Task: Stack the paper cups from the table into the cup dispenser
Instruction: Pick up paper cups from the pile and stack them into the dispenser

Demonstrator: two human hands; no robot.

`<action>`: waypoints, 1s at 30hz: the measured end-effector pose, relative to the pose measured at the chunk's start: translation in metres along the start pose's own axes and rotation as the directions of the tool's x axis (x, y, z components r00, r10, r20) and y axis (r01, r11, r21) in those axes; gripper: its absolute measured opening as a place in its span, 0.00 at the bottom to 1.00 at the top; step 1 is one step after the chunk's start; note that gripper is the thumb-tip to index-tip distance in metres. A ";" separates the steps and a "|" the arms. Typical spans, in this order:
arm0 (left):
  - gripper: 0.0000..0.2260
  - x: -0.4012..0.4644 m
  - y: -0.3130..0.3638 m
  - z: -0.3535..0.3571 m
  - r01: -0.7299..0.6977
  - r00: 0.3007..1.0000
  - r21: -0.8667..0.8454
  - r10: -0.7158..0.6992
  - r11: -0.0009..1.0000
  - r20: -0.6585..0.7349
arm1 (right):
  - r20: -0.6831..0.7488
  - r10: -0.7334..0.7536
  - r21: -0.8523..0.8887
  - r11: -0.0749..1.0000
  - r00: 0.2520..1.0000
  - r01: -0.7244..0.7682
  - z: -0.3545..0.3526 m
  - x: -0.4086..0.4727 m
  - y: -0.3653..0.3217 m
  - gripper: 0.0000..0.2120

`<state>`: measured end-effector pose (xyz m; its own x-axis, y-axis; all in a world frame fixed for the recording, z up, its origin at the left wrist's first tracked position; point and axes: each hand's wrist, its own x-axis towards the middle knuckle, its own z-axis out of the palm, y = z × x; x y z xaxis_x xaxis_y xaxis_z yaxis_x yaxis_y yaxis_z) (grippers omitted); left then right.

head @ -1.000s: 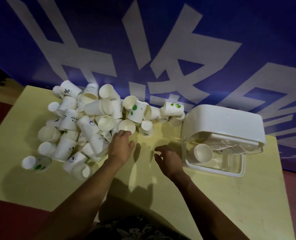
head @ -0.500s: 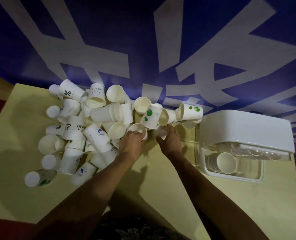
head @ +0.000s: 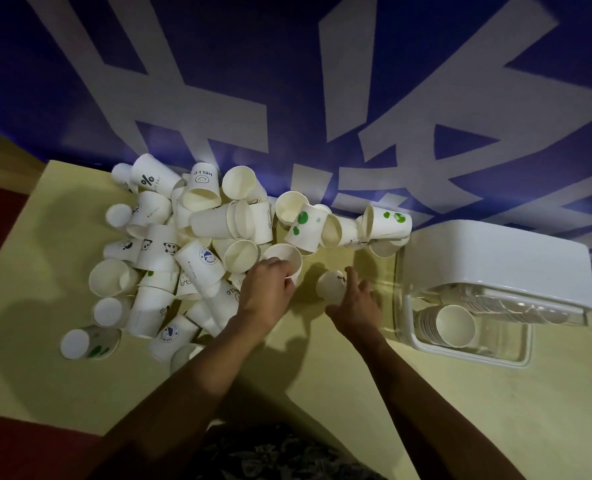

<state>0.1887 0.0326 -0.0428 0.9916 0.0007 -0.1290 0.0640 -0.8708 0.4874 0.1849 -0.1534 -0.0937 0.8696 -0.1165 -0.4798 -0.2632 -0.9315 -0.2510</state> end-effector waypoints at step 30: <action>0.05 -0.076 0.185 0.024 -0.258 0.962 -0.307 0.213 0.916 -0.173 | -0.726 -0.092 0.181 0.930 0.681 0.319 -0.109 -0.137 0.167 0.02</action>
<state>0.1227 -0.1408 0.0364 0.9867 -0.0993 0.1290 -0.1625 -0.6475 0.7446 0.0676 -0.3312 0.0219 0.9200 -0.2437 0.3069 -0.0433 -0.8416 -0.5384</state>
